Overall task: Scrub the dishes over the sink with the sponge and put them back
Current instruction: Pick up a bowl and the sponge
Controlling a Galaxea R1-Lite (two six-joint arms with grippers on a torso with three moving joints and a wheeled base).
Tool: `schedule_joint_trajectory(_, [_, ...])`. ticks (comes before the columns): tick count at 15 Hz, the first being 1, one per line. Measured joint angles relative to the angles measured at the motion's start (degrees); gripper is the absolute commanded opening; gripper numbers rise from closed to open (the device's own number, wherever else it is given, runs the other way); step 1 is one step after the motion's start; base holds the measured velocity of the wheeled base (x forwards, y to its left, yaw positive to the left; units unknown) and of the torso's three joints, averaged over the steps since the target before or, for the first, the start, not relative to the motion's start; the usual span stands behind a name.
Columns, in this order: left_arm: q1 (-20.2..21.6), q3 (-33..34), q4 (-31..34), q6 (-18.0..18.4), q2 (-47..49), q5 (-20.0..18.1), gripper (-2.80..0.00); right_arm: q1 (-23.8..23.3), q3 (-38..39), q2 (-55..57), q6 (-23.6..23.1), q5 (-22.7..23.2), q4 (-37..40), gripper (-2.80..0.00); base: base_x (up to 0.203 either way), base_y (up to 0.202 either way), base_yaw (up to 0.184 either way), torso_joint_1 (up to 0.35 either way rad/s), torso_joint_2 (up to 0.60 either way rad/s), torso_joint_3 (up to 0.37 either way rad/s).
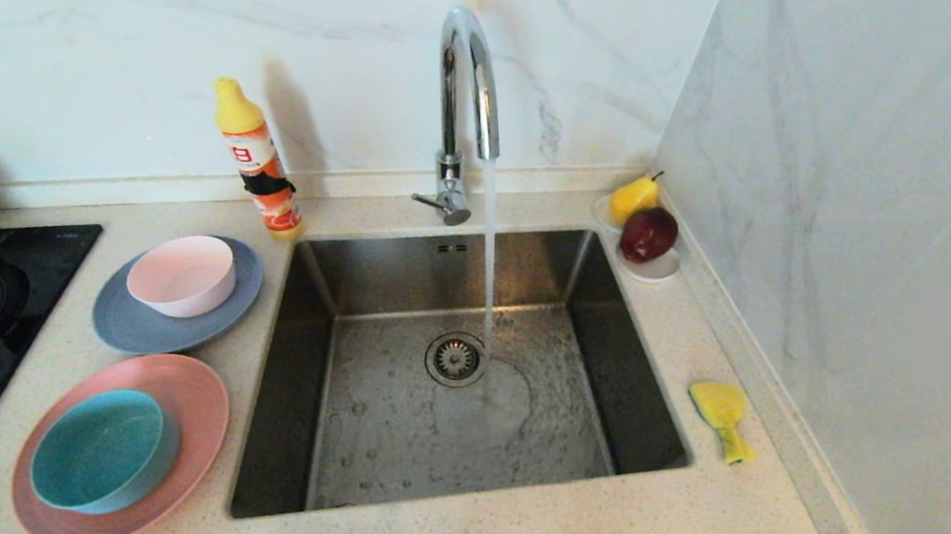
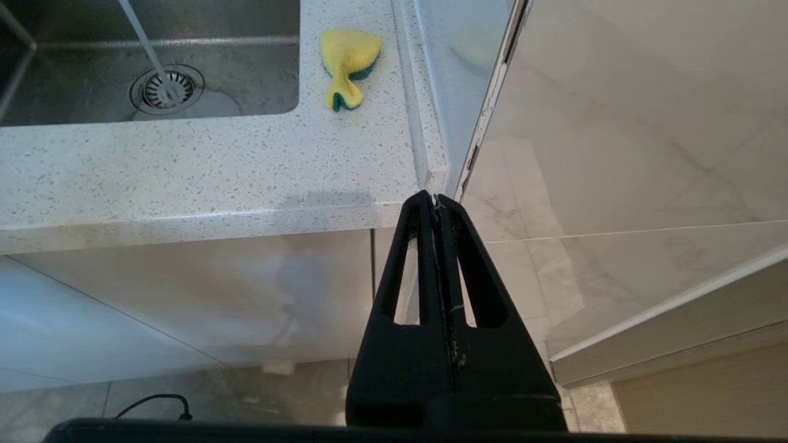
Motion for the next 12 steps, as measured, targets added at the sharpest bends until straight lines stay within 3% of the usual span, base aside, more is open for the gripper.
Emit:
schedule_joint_trajectory(3, [0.0, 0.0, 0.0, -0.01, 0.0, 0.0, -2.8, -0.05, -0.64, 0.0, 0.49, -0.33, -0.09, -2.8, 0.0, 0.0, 0.0, 0.0, 0.0, 0.0])
schedule_joint_trajectory(7, [-0.02, 0.0, 0.0, 0.02, 0.02, 0.01, -2.8, -0.05, -8.02, 0.0, 1.21, 0.44, 1.88, -2.8, 0.0, 0.0, 0.0, 0.0, 0.0, 0.0])
schedule_joint_trajectory(12, [0.0, 0.0, 0.0, -0.01, 0.02, 0.0, -2.8, -0.13, -20.45, 0.99, 0.13, 8.05, 11.8, -2.8, 0.0, 0.0, 0.0, 0.0, 0.0, 0.0])
